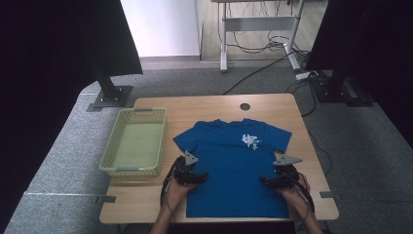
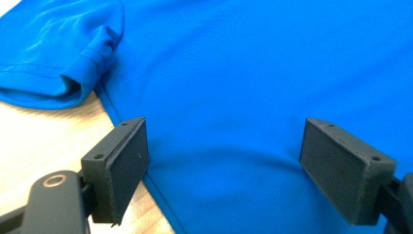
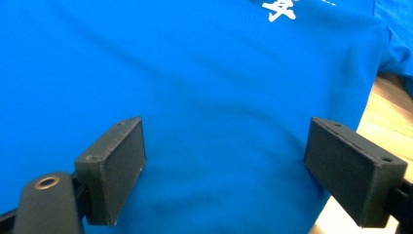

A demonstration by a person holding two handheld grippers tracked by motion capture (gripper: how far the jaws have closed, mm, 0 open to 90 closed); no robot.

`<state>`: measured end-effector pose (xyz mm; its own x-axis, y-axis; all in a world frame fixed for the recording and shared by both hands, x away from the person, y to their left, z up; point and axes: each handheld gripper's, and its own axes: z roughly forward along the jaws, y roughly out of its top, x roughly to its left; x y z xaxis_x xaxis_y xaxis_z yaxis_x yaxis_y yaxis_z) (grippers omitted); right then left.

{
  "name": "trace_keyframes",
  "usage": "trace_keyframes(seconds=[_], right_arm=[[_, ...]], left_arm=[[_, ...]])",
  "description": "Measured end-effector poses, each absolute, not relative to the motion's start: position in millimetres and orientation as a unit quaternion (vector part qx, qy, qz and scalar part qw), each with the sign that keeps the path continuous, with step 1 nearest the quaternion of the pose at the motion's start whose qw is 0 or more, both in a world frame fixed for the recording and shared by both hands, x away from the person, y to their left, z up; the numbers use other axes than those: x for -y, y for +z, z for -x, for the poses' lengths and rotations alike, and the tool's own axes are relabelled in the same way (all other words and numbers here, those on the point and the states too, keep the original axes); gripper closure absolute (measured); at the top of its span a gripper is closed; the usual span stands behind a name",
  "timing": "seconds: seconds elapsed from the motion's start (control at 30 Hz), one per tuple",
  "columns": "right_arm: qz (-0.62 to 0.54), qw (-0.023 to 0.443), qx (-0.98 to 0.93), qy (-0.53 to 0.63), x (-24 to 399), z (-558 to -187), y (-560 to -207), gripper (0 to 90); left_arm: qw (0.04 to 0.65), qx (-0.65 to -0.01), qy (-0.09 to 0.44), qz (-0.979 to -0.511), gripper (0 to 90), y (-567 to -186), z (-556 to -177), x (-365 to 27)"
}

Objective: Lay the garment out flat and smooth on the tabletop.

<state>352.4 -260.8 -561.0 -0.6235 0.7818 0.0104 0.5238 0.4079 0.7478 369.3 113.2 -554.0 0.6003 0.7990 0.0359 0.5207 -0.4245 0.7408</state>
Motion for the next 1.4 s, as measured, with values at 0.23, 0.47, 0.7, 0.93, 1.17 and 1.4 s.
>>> trace_keyframes(seconds=[0.23, 0.47, 0.7, 0.93, 1.17, 1.4], right_arm=[[-0.401, 0.178, -0.816, 0.377, 266.5, -349.5, -558.4, 14.1], [-0.403, 0.188, -0.809, 0.385, 274.1, -341.6, -550.3, 13.9], [-0.407, 0.194, -0.806, 0.383, 283.0, -330.9, -547.2, 13.8], [-0.419, 0.201, -0.799, 0.381, 298.1, -318.2, -547.4, 13.8], [-0.438, 0.203, -0.791, 0.376, 315.9, -305.3, -551.5, 13.7], [-0.451, 0.199, -0.793, 0.358, 327.5, -298.2, -561.1, 12.4]], left_arm=[[0.365, -0.399, 0.199, -0.818, 17.4, -546.6, -366.7, -117.0], [0.368, -0.394, 0.201, -0.818, 16.8, -540.4, -356.3, -121.6], [0.368, -0.397, 0.202, -0.816, 16.7, -536.9, -343.1, -134.0], [0.368, -0.410, 0.208, -0.808, 16.7, -534.3, -329.0, -152.5], [0.363, -0.431, 0.205, -0.800, 16.6, -540.4, -316.9, -171.2], [0.340, -0.441, 0.205, -0.805, 15.6, -553.6, -313.0, -181.2]])
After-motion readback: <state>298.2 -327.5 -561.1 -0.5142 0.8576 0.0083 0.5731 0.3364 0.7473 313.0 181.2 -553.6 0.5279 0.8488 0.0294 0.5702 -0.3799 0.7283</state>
